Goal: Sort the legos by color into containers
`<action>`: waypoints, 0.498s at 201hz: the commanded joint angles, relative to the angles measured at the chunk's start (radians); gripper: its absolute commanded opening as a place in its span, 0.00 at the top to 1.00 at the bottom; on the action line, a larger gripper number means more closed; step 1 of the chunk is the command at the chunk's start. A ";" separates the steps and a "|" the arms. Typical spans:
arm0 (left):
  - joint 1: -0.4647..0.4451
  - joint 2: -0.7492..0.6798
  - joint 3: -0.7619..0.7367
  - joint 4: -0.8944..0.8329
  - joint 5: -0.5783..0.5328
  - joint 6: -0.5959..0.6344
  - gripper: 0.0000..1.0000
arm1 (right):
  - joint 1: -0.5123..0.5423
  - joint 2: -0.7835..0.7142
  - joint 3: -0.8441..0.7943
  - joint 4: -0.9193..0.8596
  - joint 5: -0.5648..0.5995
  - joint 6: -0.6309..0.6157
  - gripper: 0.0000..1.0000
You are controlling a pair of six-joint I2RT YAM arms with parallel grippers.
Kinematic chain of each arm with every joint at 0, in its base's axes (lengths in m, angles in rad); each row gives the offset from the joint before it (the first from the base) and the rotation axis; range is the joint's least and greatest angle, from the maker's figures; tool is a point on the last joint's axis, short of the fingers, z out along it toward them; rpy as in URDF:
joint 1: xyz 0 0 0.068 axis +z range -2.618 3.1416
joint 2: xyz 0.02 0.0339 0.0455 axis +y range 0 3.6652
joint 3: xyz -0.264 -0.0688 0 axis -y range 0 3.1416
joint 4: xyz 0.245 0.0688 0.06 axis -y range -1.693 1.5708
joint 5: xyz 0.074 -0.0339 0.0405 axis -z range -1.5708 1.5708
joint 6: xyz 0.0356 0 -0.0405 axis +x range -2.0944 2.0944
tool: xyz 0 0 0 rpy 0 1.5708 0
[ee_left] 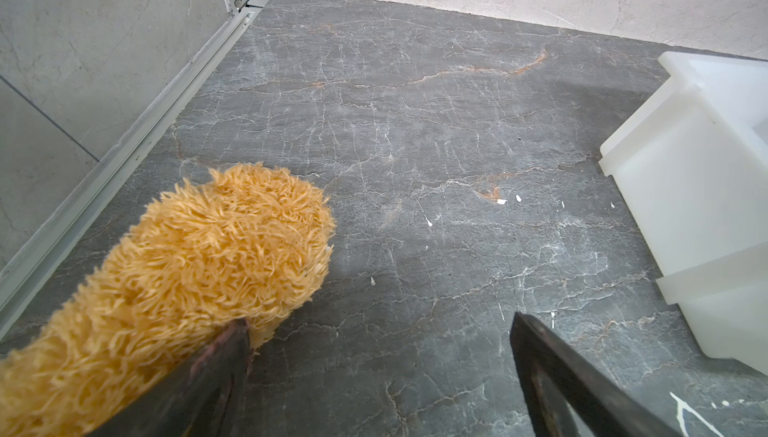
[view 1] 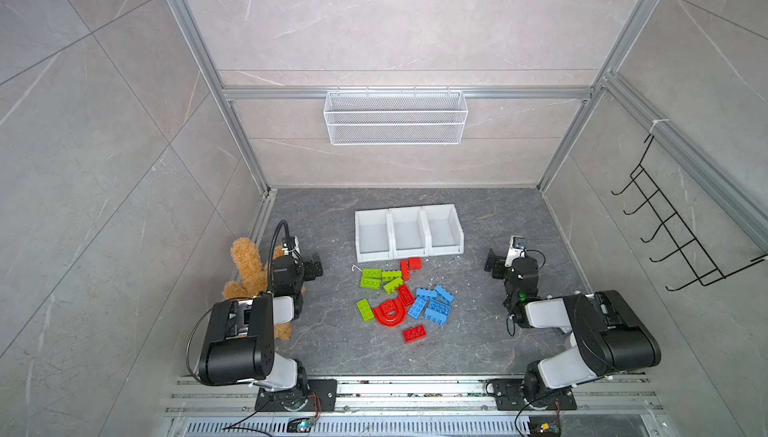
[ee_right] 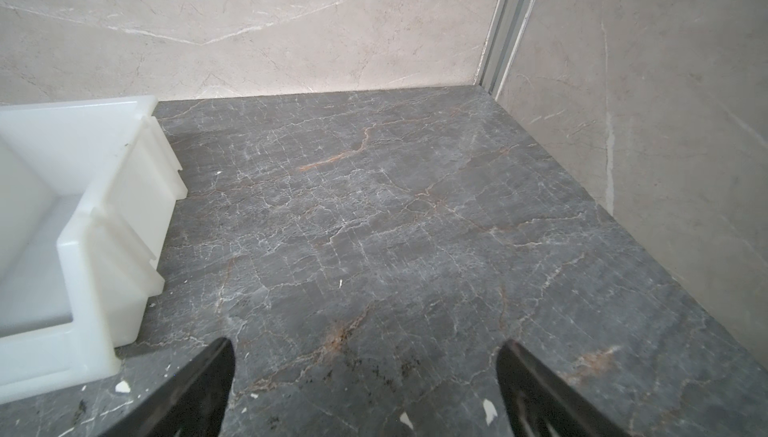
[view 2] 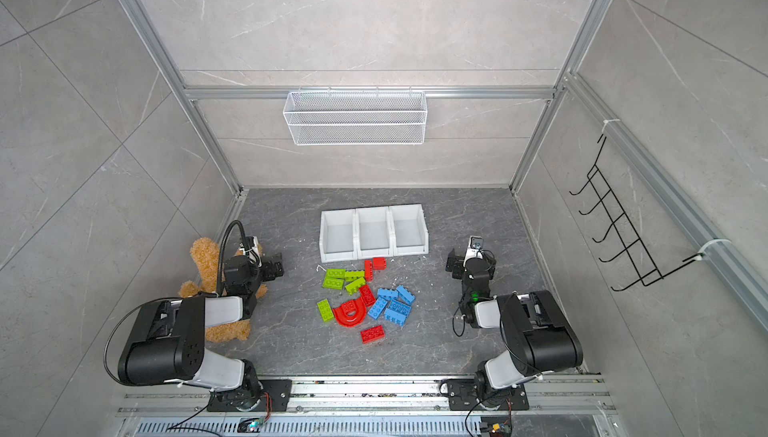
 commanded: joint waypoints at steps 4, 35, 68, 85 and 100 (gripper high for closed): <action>-0.004 0.008 0.006 0.049 0.007 0.031 0.00 | -0.004 -0.014 0.022 -0.006 0.000 -0.007 0.04; -0.005 -0.087 0.137 -0.254 -0.082 -0.010 0.00 | 0.004 -0.174 0.039 -0.162 0.043 -0.006 0.10; -0.025 -0.254 0.208 -0.341 0.102 -0.185 0.00 | 0.045 -0.380 0.303 -0.772 -0.103 0.110 0.15; -0.091 -0.304 0.250 -0.445 0.162 -0.273 0.00 | 0.094 -0.333 0.519 -1.137 -0.200 0.183 0.21; -0.178 -0.327 0.273 -0.544 0.191 -0.289 0.00 | 0.185 -0.270 0.645 -1.359 -0.243 0.191 0.27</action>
